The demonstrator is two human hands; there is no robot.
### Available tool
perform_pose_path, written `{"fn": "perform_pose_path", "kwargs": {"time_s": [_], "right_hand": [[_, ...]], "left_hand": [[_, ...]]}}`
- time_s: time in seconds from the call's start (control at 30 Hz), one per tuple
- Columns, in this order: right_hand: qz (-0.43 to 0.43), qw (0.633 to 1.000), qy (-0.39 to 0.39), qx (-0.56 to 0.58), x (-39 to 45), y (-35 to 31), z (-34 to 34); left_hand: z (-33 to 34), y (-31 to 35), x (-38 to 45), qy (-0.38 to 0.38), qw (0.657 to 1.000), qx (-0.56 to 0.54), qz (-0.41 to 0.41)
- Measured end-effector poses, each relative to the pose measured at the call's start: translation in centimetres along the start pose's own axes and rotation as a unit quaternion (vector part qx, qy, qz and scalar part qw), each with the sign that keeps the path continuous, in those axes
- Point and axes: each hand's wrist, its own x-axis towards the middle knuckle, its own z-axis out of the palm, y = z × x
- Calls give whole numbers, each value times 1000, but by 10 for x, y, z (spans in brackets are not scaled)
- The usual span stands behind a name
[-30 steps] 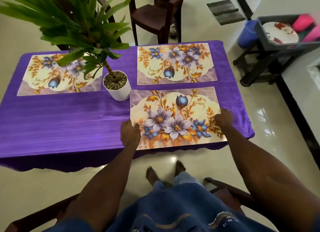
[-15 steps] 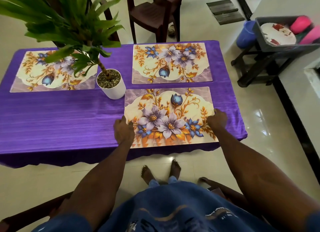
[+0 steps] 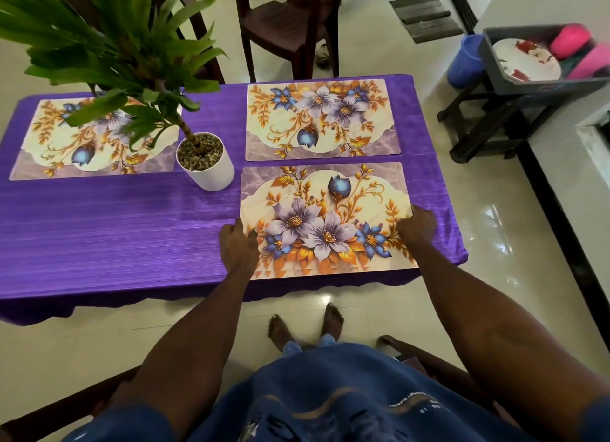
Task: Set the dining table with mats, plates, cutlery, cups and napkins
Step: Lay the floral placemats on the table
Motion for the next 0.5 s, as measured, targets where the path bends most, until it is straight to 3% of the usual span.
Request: {"fn": "perform_pose_path", "kwargs": {"time_s": [0.5], "right_hand": [[-19,998,-8,-53,4,-3,-8]], "left_hand": [[1,8,2,1,1000,-26,-6]]}}
